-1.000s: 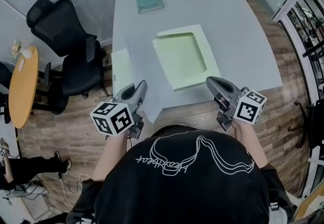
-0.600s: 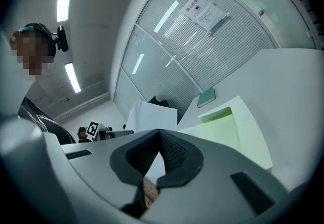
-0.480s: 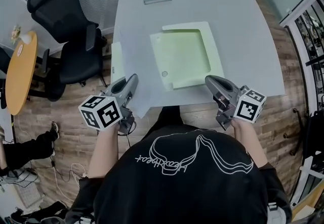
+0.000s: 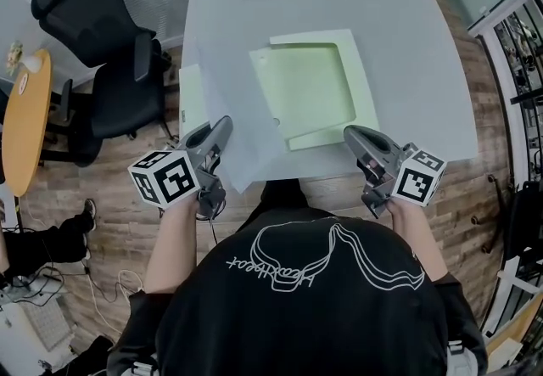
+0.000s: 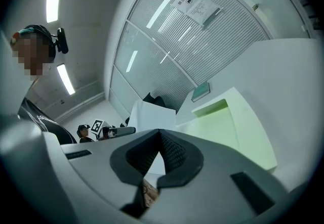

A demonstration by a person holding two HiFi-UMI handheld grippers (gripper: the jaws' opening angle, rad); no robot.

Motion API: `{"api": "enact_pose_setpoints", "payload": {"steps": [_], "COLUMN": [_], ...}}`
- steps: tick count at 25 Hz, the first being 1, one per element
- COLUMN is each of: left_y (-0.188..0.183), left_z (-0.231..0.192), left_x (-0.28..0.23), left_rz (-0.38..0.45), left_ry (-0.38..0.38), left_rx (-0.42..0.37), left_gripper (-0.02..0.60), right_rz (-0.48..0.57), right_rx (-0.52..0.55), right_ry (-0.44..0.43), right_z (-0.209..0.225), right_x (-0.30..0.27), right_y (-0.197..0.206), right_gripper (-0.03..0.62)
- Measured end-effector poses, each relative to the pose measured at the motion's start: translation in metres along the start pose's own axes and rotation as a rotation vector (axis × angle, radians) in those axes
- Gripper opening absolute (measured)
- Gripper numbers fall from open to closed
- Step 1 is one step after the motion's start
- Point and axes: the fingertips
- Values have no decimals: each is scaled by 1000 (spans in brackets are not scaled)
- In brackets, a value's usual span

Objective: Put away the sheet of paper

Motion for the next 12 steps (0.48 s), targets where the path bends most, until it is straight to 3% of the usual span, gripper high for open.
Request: {"api": "enact_pose_setpoints", "payload": {"steps": [9,12], "left_y": [8,12], "left_z": [-11,-16], "left_x": [-43,-56], "left_rz": [-75,-94], "left_ry": [34,9], "left_rx": [70,50], "left_gripper": [9,9], "right_rz": [-3,-1], "right_rx": [-31,-43], "right_ry": [35,43], "right_z": [25,32], "right_x": [2,3], "right_y": [-4,-4], "right_gripper": [9,10]}}
Point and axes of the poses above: the fingertips, and each gripper's own axes: x backward along the fingers, z to its right, y out of its underside, and after that the axes turned 13 degrees about -y, right-handed
